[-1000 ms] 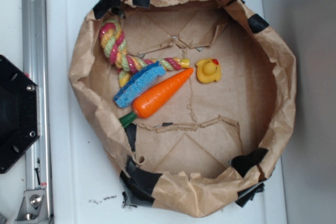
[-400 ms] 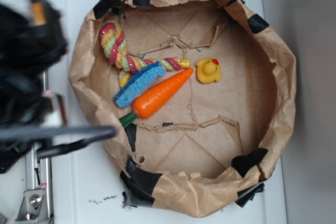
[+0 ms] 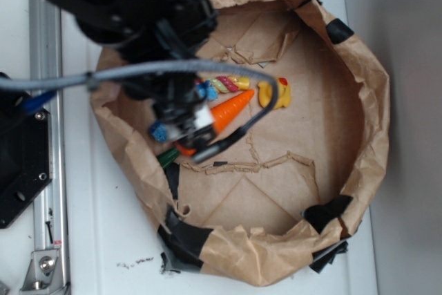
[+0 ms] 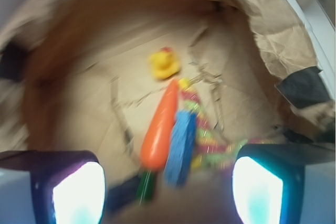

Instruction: Grab the yellow duck.

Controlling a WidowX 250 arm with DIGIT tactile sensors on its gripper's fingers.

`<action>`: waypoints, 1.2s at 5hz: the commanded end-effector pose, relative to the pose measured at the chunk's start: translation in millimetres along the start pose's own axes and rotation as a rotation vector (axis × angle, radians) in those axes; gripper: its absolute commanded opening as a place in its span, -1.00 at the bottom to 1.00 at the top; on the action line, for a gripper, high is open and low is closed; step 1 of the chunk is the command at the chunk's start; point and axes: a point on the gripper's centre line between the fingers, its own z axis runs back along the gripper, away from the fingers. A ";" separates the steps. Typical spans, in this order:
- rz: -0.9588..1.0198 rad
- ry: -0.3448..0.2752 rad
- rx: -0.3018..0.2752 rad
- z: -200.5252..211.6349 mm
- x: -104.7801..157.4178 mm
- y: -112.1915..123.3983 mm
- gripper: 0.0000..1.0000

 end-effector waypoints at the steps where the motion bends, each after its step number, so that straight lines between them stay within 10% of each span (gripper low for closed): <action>1: 0.248 -0.126 0.085 -42.5 16.3 0.6 1.00; 4: 0.289 -0.091 0.123 -65.6 58.4 31.3 1.00; 6: 0.144 -0.099 0.087 -93.7 69.3 1.1 1.00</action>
